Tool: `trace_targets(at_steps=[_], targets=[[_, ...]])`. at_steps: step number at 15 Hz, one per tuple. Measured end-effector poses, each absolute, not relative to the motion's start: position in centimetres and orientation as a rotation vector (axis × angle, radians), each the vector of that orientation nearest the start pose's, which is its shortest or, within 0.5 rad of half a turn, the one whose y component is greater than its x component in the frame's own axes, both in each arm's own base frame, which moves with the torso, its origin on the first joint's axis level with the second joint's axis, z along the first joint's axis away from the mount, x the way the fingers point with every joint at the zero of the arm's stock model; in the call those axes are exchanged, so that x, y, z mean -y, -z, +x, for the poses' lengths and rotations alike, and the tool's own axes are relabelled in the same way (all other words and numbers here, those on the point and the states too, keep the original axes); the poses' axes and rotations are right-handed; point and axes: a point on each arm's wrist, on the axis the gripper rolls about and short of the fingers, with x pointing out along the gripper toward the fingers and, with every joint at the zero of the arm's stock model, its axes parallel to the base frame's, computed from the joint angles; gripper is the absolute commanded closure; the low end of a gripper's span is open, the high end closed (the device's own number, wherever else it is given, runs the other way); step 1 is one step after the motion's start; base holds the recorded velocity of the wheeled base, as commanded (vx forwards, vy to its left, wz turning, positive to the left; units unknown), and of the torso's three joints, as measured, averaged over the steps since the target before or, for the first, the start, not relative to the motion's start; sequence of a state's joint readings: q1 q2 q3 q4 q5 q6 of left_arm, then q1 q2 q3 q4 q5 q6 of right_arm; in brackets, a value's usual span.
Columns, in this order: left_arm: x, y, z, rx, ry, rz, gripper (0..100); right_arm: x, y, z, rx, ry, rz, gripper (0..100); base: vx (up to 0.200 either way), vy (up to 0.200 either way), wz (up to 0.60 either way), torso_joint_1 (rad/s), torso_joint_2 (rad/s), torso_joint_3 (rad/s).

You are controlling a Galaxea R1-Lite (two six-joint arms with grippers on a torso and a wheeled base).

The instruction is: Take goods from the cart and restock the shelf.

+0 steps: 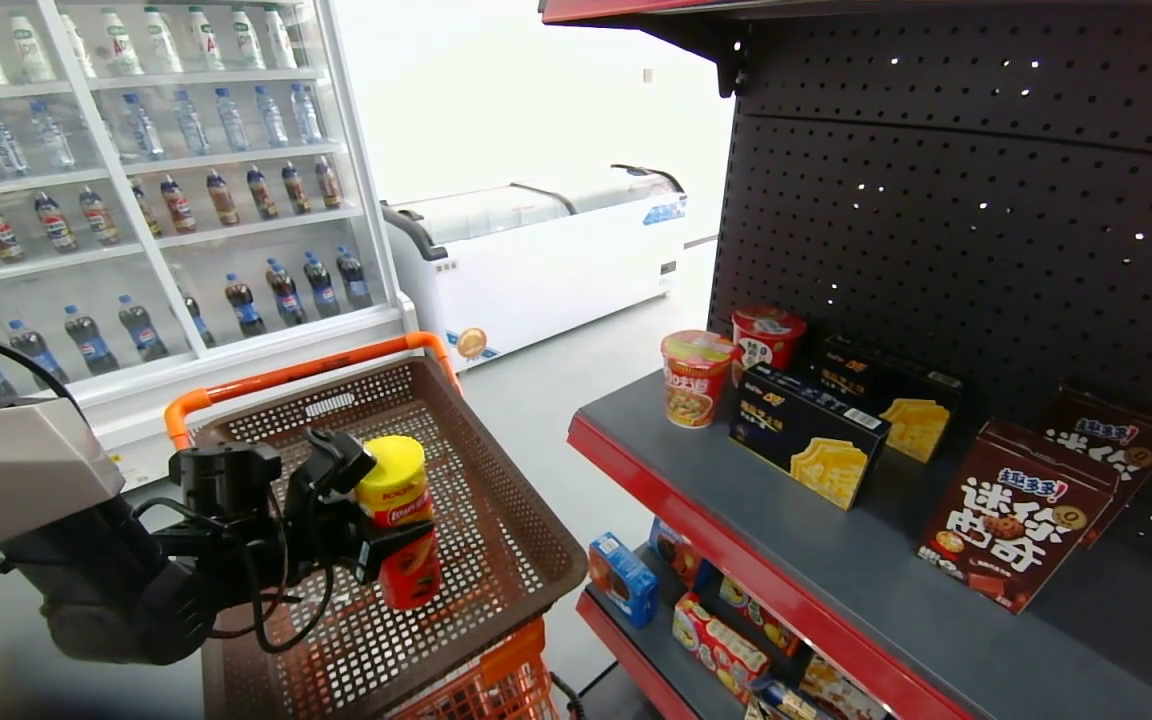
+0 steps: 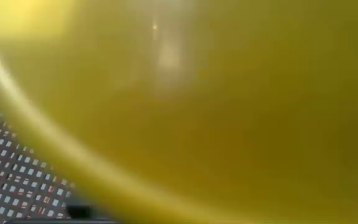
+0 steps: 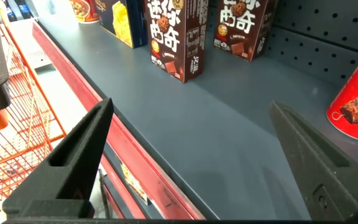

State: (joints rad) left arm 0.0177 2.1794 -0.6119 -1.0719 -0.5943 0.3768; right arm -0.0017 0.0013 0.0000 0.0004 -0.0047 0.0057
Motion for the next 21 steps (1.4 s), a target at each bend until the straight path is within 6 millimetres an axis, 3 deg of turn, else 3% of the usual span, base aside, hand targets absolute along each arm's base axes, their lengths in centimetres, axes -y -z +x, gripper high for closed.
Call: trace_targets(at_steps=[3, 6, 8, 11, 14, 17, 19, 21], targets=[[0.3, -2.8, 33.3, -0.4, 0.479, 0.247, 100, 0.0, -7.5, -2.3, -0.002, 0.006, 0.006, 0, 0.0, 0.0, 0.0, 0.0, 0.0, 0.0], [0.4, -4.2, 32.9, -0.399, 0.422, 0.217, 100, 0.0, -7.5, -2.3, -0.002, 0.006, 0.006, 0, 0.0, 0.0, 0.0, 0.0, 0.0, 0.0], [0.6, -6.3, 32.3, -0.381, 0.398, 0.171, 100, 0.0, -7.5, -2.3, -0.002, 0.006, 0.006, 0, 0.0, 0.0, 0.0, 0.0, 0.0, 0.0], [1.0, -11.1, 30.3, -0.337, 0.306, 0.124, 100, 0.0, -7.5, -2.3, -0.002, 0.006, 0.006, 0, 0.0, 0.0, 0.0, 0.0, 0.0, 0.0], [1.8, -15.8, 26.1, -0.315, 0.295, 0.071, 100, 0.0, -7.5, -2.3, -0.002, 0.006, 0.006, 0, 0.0, 0.0, 0.0, 0.0, 0.0, 0.0], [1.9, -19.3, 19.4, -0.292, 0.303, 0.063, 100, 0.0, -7.5, -2.3, -0.002, 0.006, 0.006, 0, 0.0, 0.0, 0.0, 0.0, 0.0, 0.0], [1.6, -20.5, 14.6, -0.239, 0.301, 0.057, 100, 0.0, -7.5, -2.3, -0.002, 0.006, 0.006, 0, 0.0, 0.0, 0.0, 0.0, 0.0, 0.0], [1.3, -20.3, 10.1, -0.171, 0.301, 0.042, 100, 0.0, -7.5, -2.3, -0.002, 0.006, 0.006, 0, 0.0, 0.0, 0.0, 0.0, 0.0, 0.0]])
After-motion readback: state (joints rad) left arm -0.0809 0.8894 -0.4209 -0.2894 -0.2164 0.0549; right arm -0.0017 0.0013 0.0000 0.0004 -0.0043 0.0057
